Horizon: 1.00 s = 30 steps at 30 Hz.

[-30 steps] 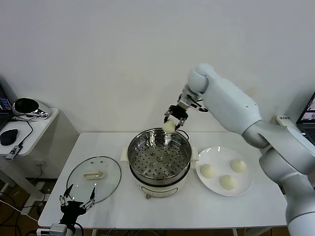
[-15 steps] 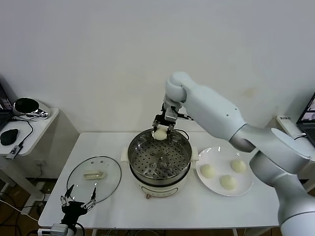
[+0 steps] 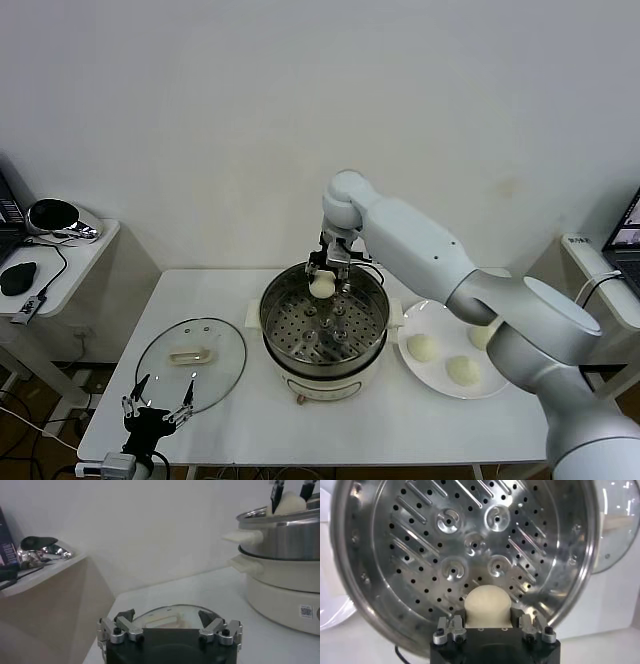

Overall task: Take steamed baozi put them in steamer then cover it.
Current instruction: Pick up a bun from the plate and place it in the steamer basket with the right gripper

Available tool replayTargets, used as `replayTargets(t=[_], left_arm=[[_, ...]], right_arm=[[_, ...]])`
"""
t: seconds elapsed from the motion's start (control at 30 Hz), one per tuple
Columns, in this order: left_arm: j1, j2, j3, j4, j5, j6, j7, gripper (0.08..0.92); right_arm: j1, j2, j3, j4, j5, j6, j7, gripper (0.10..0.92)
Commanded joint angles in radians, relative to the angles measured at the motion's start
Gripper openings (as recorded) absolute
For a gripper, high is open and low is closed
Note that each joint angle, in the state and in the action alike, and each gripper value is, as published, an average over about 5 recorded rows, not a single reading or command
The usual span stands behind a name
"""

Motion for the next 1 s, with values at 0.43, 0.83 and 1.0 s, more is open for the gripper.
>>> replayTargets(t=[0.43,0.83,1.0], left_arm=[[0.004,-0.002,-0.002,-0.004,-0.002,-0.001,0.0,0.823],[0.008,-0.002,-0.001,-0.011,0.002,0.001,0.003,0.823],[0.011,0.005,-0.005,-0.028,-0.002,0.004,0.005,0.823]], right_arm=[[-0.036,0.021,-0.014,-0.023,-0.039,-0.056,0.054,0.643],[0.082,-0.18,0.009,0.255,0.261,-0.412,-0.058,0.822],[0.156,-0.399,-0.044,0.44,0.475,-0.779,-0.062,0.823]])
